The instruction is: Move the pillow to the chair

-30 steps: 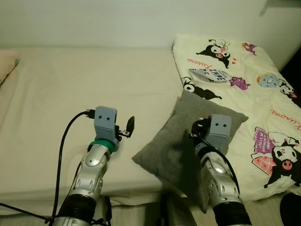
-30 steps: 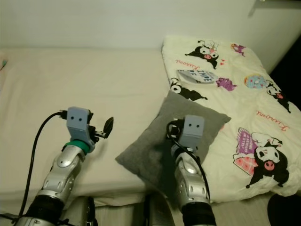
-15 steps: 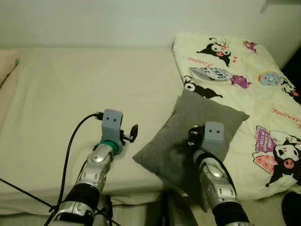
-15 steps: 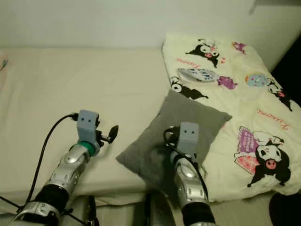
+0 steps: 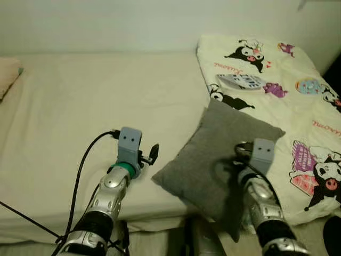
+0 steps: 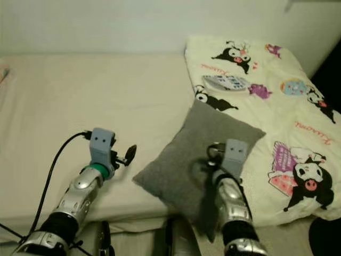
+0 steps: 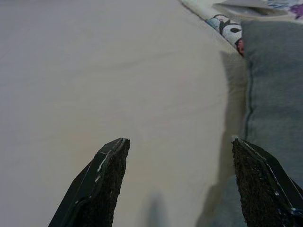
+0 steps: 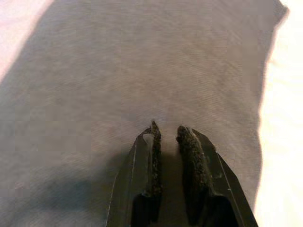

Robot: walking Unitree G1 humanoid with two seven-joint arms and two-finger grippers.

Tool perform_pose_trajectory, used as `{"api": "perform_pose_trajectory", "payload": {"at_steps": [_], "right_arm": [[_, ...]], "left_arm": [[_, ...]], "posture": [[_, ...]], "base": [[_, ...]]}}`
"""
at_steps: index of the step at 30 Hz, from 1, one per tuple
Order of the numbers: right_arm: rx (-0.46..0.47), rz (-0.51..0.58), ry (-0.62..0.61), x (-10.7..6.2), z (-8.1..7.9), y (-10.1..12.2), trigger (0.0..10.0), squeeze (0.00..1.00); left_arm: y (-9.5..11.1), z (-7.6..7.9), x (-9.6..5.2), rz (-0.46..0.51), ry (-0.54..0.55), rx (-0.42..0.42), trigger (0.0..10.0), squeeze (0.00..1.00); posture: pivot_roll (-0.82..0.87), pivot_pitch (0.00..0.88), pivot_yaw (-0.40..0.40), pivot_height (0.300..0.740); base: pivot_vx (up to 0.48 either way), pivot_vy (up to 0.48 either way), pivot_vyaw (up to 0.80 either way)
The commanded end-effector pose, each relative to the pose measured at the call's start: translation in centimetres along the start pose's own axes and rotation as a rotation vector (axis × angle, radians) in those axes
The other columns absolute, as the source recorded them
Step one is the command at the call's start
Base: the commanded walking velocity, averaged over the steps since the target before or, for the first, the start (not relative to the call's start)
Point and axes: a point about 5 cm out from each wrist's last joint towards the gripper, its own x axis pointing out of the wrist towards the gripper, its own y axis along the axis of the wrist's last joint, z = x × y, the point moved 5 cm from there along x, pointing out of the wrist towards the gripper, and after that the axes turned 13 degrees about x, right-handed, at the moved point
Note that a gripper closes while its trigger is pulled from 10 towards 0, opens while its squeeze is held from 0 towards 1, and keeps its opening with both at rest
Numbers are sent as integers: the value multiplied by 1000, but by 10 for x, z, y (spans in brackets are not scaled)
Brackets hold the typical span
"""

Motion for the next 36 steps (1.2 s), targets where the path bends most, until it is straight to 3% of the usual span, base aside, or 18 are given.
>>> {"api": "perform_pose_trajectory", "payload": {"at_steps": [1, 6, 9, 10, 14, 26, 36], "right_arm": [[38, -36, -44, 0, 11, -8, 10000, 0], [77, 2, 2, 3, 1, 6, 10000, 0], [112, 59, 143, -1, -26, 17, 10000, 0], [112, 59, 143, -1, -26, 17, 10000, 0], [-22, 95, 303, -22, -63, 3, 10000, 0], [-14, 54, 352, -32, -87, -17, 10000, 0], [-36, 57, 354, -33, -87, -15, 10000, 0]], "left_arm": [[-9, -2, -5, -18, 5, 7, 10000, 0], [-14, -8, -11, -18, 19, 11, 10000, 0], [-12, -9, -15, 2, 24, 6, 10000, 0], [-12, -9, -15, 2, 24, 6, 10000, 0], [2, -10, -15, 54, 58, 13, 10000, 0], [17, -6, -5, 80, 83, 37, 10000, 0], [14, -3, -4, 58, 91, 31, 10000, 0]], "posture": [[-61, 62, 13, 623], [-61, 49, 8, 623], [-64, 38, 9, 623], [-64, 38, 9, 623], [-59, 18, 8, 628], [-48, 1, -7, 662], [-60, 0, -1, 700]], "base": [[0, 0, 0], [0, 0, 0], [0, 0, 0], [0, 0, 0], [0, 0, 0], [0, 0, 0], [0, 0, 0]]}}
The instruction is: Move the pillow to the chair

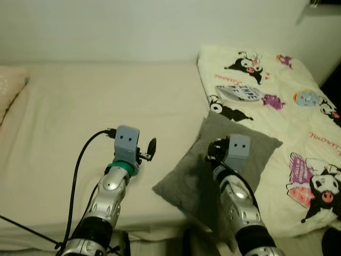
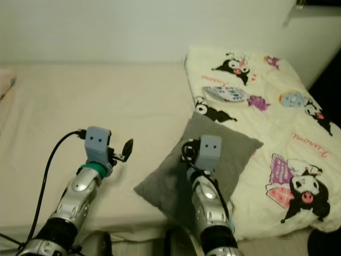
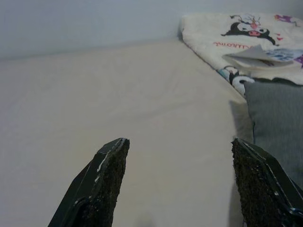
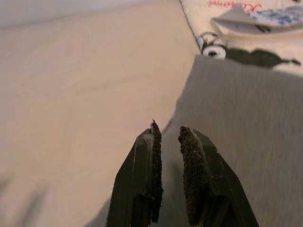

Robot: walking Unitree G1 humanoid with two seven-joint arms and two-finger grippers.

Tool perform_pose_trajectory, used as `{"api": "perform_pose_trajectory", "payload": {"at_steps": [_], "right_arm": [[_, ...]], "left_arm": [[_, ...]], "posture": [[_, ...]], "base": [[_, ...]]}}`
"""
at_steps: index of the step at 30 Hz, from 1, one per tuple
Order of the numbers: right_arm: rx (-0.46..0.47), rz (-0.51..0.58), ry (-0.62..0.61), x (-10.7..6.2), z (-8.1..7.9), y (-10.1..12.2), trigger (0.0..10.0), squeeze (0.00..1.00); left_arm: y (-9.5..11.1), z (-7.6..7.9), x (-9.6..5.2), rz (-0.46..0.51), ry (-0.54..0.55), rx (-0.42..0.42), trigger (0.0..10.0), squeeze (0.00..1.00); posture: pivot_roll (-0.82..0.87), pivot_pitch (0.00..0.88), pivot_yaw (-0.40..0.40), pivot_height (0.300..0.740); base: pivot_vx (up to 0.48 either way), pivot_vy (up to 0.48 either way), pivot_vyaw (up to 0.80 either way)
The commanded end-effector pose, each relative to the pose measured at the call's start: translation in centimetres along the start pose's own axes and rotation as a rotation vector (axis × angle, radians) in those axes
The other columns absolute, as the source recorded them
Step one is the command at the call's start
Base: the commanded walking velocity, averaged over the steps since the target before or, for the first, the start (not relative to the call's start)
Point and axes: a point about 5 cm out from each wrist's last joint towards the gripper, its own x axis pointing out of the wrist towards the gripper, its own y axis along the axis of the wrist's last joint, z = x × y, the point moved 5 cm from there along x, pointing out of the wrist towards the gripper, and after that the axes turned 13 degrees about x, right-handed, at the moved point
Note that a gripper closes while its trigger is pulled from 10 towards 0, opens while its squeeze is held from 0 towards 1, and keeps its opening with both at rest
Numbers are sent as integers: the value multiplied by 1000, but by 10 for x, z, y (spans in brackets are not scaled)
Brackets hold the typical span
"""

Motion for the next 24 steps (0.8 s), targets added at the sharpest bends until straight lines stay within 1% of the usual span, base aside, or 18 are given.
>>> {"api": "perform_pose_trajectory", "payload": {"at_steps": [1, 12, 16, 18, 19, 20, 21, 23, 24], "right_arm": [[-14, -11, -9, -3, 3, -3, 10000, 0], [-17, -16, -12, -2, 3, -3, 10000, 0], [-17, -18, -13, -2, 4, -4, 10000, 0], [-21, -29, -22, -4, 5, -7, 10000, 0], [-24, -33, -25, -5, 6, -8, 10000, 0], [-49, -47, -59, -6, 12, -12, 10000, 0], [-49, -47, -59, -6, 12, -12, 10000, 0], [-103, -77, -122, -9, 24, -20, 10000, 0], [-103, -77, -122, -9, 24, -20, 10000, 0]], "left_arm": [[-6, 4, 0, -29, -8, -3, 10000, 0], [-7, 2, 1, -40, 5, 1, 10000, 0], [-9, 1, 0, -44, 8, 1, 10000, 0], [-13, -1, -2, -61, 12, -1, 10000, 0], [-14, -2, -2, -65, 13, -2, 10000, 0], [-16, -2, -2, -74, 14, -2, 10000, 0], [-16, -2, -2, -74, 14, -2, 10000, 0], [-21, -2, -3, -100, 10, -11, 10000, 0], [-21, -2, -3, -100, 10, -11, 10000, 0]], "posture": [[-63, 0, 0, 705], [-63, 0, -4, 739], [-64, 0, -6, 740], [-67, 0, -7, 740], [-68, 0, -8, 740], [-69, 0, -9, 740], [-69, 0, -9, 740], [-71, 0, -8, 740], [-71, 0, -8, 740]], "base": [[0, 0, 0], [0, 0, 0], [0, 0, 0], [0, 0, 0], [0, 0, 406], [0, 0, 0], [0, 0, 0], [0, 0, 0], [0, 0, 0]]}}
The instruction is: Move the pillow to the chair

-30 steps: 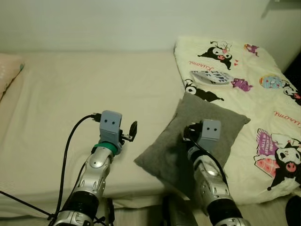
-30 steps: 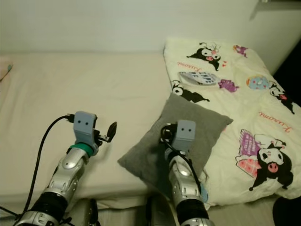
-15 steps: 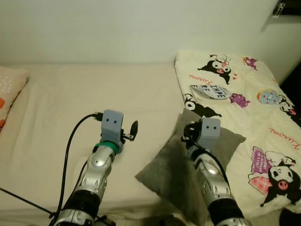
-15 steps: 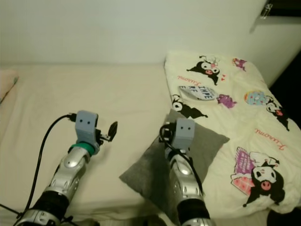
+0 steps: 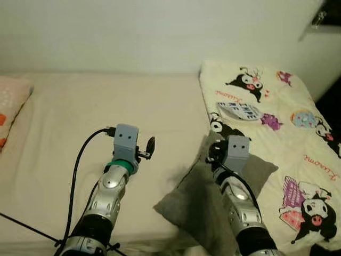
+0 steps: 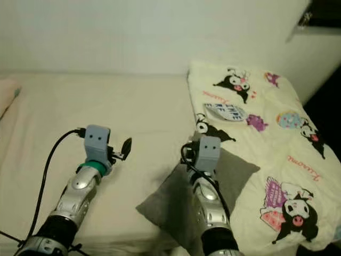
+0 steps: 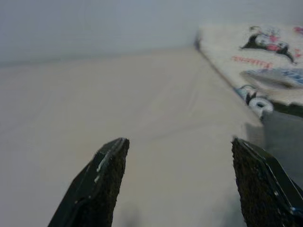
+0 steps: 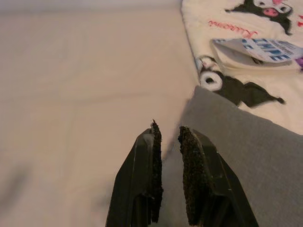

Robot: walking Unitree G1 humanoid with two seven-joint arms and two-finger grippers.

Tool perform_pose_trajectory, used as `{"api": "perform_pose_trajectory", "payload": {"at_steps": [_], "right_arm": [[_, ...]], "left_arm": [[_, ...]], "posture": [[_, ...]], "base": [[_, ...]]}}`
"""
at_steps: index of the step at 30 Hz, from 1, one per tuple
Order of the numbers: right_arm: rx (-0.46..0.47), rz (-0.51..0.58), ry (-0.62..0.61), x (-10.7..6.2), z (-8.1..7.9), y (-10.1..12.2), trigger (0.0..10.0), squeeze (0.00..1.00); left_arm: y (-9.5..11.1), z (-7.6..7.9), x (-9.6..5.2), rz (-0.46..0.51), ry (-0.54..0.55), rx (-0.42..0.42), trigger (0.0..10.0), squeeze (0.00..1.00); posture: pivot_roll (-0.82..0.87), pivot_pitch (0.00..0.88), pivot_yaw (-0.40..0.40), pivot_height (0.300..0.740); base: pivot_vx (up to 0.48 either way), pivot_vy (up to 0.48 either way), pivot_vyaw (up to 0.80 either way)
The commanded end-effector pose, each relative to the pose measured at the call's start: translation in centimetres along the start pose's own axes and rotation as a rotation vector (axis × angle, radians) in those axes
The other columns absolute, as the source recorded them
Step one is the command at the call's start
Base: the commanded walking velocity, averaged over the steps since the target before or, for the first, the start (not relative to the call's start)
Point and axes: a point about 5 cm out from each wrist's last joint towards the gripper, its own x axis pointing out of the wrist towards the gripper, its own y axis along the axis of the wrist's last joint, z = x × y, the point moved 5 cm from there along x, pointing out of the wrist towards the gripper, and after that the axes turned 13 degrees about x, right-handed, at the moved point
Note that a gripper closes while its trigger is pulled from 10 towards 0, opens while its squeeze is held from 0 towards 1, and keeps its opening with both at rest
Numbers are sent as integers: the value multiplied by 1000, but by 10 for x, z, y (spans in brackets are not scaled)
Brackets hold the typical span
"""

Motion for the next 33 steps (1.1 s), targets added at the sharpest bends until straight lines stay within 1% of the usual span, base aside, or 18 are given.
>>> {"api": "perform_pose_trajectory", "payload": {"at_steps": [1, 3, 5, 8, 13, 19, 25, 33], "right_arm": [[-22, -47, -50, -4, 12, -14, 10000, 0], [-10, -49, -62, -6, 15, -16, 10000, 0], [-7, -52, -69, -7, 17, -17, 10000, 0], [-3, -59, -62, -8, 16, -19, 10000, 0], [-5, -83, -49, -10, 14, -24, 10000, 0], [6, -97, -52, -10, 12, -28, 10000, 0], [9, -82, -32, -7, 6, -25, 10000, 0], [9, -81, -37, -6, 7, -24, 10000, 0]], "left_arm": [[-15, 4, -4, -59, -13, -9, 10000, 0], [-26, 5, -7, -96, -27, -9, 10000, 0], [-31, 2, -10, -112, -16, -3, 10000, 0], [-31, -1, -11, -109, 1, 1, 10000, 0], [-30, -1, -12, -107, 2, -5, 10000, 0], [-28, 1, -11, -98, -10, 10, 10000, 0], [-25, 6, -10, -101, -21, 18, 10000, 0], [-23, 7, -9, -96, -14, 20, 10000, 0]], "posture": [[-71, 0, -8, 740], [-82, 2, -8, 740], [-79, 6, -11, 740], [-71, 12, -12, 740], [-70, 13, -14, 740], [-48, 15, -17, 740], [-42, 8, -9, 740], [-48, 1, -5, 740]], "base": [[0, 0, 0], [0, 0, 0], [0, 0, 0], [0, 0, 0], [0, 0, 0], [0, 0, -800], [0, 0, 0], [0, 0, 0]]}}
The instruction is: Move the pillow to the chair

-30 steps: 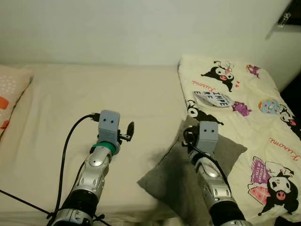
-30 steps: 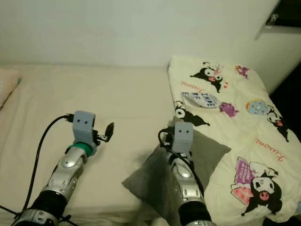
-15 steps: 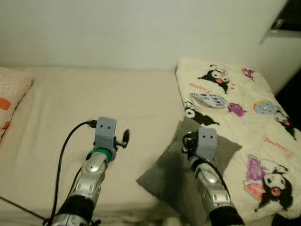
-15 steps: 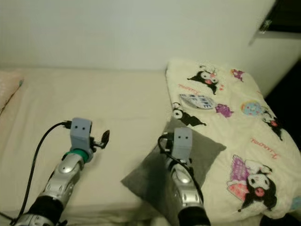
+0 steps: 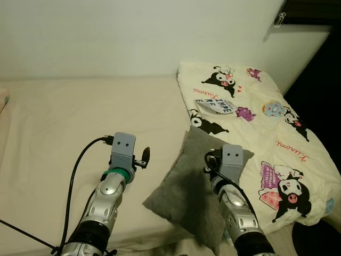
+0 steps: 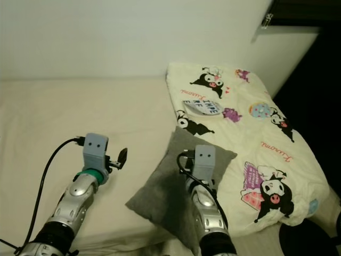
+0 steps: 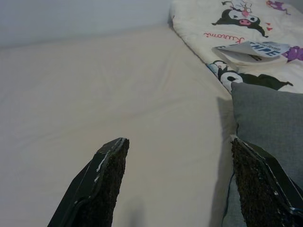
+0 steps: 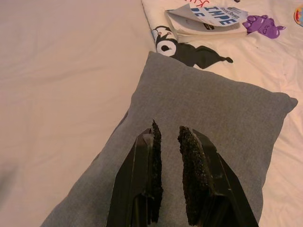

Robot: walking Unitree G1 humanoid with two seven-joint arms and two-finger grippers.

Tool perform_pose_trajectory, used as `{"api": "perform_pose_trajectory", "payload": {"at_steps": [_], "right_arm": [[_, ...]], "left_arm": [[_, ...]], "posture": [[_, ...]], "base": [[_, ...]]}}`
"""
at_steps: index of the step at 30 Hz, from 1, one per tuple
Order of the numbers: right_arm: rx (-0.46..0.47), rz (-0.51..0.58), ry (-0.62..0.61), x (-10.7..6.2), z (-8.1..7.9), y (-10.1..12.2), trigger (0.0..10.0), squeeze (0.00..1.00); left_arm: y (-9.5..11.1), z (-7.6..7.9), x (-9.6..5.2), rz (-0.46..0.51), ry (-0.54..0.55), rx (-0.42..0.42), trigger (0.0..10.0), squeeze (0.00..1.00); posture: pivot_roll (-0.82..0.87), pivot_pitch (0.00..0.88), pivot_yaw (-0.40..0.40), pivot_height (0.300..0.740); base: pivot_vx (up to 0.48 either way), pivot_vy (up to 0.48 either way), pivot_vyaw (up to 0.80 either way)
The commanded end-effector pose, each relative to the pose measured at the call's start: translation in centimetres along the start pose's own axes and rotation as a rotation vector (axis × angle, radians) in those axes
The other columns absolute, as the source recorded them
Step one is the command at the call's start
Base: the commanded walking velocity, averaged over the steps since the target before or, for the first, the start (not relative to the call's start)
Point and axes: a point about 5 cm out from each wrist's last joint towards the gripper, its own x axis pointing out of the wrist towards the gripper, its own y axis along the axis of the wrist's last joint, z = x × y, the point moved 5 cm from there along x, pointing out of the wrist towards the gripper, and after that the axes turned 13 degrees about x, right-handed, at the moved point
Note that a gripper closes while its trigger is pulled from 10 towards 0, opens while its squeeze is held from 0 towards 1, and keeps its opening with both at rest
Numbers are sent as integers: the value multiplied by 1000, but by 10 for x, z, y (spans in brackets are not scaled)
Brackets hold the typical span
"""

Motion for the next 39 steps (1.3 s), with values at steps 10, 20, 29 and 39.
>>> {"api": "perform_pose_trajectory", "payload": {"at_steps": [10, 20, 29, 39], "right_arm": [[-4, -6, -6, -1, 6, -2, 10000, 0], [-5, -10, 2, -1, 4, -3, 10000, 0], [-10, -15, 12, 0, 2, -4, 10000, 0], [-8, -17, 12, 0, 2, -4, 10000, 0]], "left_arm": [[-2, 3, 0, -24, 17, -24, 10000, 0], [-3, -1, 0, -29, 26, -30, 10000, 0], [-6, -3, -1, -36, 40, -38, 10000, 0], [-5, -8, -1, -44, 56, -184, 10000, 0]], "posture": [[-55, 0, -5, 740], [-53, 0, -14, 740], [-48, 0, -23, 740], [-47, 4, -23, 740]], "base": [[0, -224, 0], [0, -385, 0], [0, -384, 0], [0, 250, 0]]}}
